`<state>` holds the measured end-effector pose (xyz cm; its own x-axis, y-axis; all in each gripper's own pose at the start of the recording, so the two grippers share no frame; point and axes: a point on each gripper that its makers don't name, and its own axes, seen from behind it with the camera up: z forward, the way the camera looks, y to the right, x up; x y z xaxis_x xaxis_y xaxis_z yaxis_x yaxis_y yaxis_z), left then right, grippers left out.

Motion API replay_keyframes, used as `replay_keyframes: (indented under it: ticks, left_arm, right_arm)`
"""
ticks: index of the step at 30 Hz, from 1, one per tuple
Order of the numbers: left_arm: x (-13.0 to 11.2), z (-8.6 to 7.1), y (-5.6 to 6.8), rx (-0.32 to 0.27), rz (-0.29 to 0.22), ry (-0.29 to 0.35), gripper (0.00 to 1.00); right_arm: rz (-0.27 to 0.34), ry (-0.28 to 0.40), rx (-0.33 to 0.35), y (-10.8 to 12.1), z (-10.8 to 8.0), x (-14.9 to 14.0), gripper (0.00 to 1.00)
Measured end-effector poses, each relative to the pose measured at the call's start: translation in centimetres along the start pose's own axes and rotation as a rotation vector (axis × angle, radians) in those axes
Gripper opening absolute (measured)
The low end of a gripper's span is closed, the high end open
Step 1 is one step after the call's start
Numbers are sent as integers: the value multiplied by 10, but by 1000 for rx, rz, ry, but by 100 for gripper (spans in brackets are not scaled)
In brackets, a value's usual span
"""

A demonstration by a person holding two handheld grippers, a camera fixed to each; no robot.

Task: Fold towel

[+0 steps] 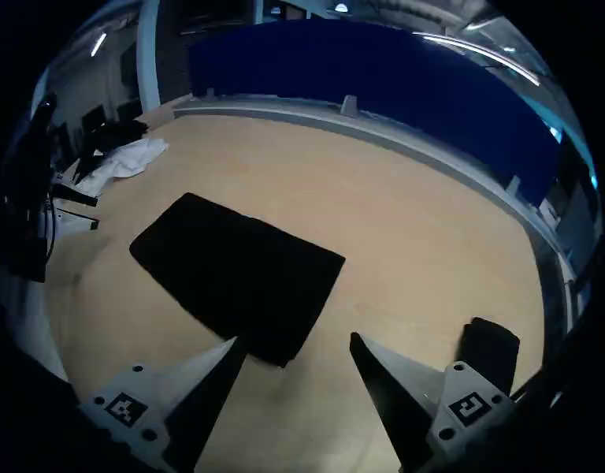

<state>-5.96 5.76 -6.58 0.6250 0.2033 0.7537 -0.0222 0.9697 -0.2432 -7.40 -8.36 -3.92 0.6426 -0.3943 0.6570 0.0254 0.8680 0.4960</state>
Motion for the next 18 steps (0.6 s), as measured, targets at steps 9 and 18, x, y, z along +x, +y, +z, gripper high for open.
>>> replay_keyframes:
  ticks: [9,18]
  left_arm:
    - [-43,-29,-2,32,-77,-33,93]
    - [-75,-51,-5,52,-125,-68,93]
  right_arm:
    - [-94,-48,85,-14,7,-15,94]
    - [-146,-117,136,-17,17,-33,68]
